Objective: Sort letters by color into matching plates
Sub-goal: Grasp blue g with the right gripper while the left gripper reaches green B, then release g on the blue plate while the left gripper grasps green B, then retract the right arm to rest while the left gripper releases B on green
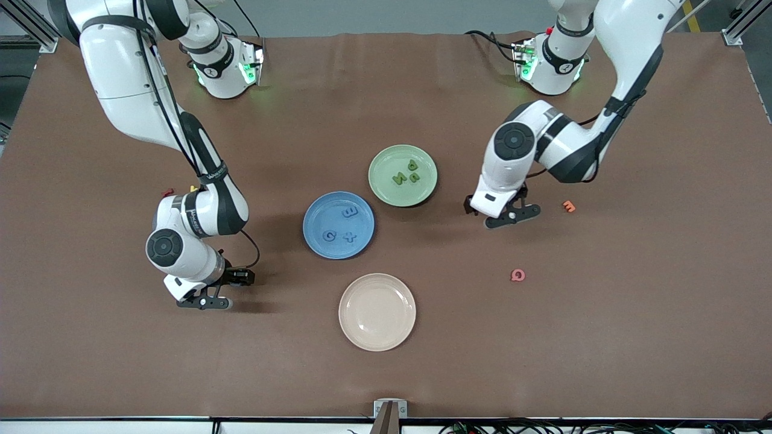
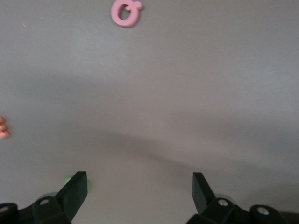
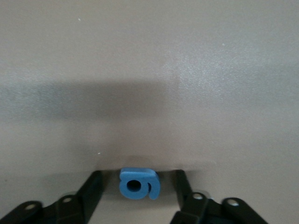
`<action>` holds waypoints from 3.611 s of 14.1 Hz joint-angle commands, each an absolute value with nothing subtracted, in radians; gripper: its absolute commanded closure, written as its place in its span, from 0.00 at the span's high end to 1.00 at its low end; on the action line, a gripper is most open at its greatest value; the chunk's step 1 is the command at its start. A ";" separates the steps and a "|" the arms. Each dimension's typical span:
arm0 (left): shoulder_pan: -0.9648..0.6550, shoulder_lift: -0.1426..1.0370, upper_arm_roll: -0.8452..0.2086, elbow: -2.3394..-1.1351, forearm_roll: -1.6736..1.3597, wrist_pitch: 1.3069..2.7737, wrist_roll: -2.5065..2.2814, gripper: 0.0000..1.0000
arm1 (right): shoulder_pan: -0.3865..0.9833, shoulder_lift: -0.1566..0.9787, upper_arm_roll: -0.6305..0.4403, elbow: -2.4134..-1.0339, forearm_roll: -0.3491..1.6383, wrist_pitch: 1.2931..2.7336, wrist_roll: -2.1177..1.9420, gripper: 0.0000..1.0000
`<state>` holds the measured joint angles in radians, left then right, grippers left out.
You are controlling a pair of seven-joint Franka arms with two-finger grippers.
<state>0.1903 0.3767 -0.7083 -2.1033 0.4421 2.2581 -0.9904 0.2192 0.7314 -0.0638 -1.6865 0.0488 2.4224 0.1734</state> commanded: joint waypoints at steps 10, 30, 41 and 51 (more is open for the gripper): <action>0.578 0.321 -0.943 -2.373 0.497 2.422 -0.666 0.96 | 0.241 0.668 -0.038 -1.675 0.049 2.252 0.293 0.00; 0.650 0.406 -0.917 -2.485 0.618 2.540 -0.673 0.62 | 0.422 0.607 0.129 -1.677 0.048 2.062 0.933 1.00; 0.649 0.448 -0.910 -2.482 0.632 2.539 -0.683 0.52 | 0.217 0.485 0.117 -1.655 -0.049 1.892 0.540 1.00; 0.647 0.439 -0.903 -2.451 0.667 2.531 -0.696 0.00 | -0.043 0.273 0.118 -1.591 -0.107 1.634 0.125 1.00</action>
